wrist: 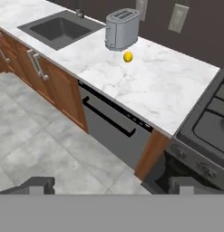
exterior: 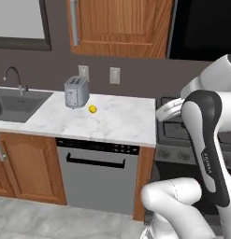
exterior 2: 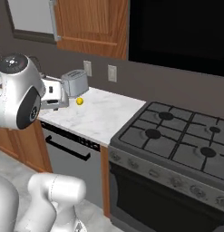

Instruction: Place the beer on the top shelf of the fridge to keep it out of children's reach, and place the broccoli and lemon on lower shelves for easy access.

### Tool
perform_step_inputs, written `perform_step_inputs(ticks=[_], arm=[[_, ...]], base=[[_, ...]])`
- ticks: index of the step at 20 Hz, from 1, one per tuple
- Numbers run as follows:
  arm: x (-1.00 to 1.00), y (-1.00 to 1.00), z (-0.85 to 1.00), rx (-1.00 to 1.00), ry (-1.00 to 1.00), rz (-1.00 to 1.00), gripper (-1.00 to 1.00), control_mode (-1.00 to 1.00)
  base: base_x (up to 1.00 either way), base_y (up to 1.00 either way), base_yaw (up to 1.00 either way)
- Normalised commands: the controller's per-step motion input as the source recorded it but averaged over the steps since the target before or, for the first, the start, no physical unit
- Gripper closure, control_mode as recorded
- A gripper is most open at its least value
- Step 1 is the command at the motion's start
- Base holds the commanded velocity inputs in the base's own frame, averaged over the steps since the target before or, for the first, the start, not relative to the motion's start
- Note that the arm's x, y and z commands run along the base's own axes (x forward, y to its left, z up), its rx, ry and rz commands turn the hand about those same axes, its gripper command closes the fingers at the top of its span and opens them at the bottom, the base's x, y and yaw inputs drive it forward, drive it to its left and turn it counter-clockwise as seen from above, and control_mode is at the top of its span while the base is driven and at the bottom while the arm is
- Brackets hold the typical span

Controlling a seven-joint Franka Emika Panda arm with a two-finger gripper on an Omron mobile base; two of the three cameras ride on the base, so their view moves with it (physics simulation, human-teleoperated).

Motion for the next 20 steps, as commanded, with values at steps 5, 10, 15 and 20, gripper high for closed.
perform_step_inputs(ticks=[5, 10, 15, 20], arm=[[0.0, 0.0, 0.0, 0.0, 0.0, 0.0, -1.0, 1.0], [0.0, 0.0, 0.0, 0.0, 0.0, 0.0, -1.0, 1.0], [0.0, 0.0, 0.0, 0.0, 0.0, 0.0, -1.0, 1.0], [0.0, 0.0, 0.0, 0.0, 0.0, 0.0, -1.0, 1.0]], base=[[0.7, 0.47, -0.15], [0.44, 0.33, -0.25], [0.23, 0.23, -0.36], [0.14, 0.27, -0.38]])
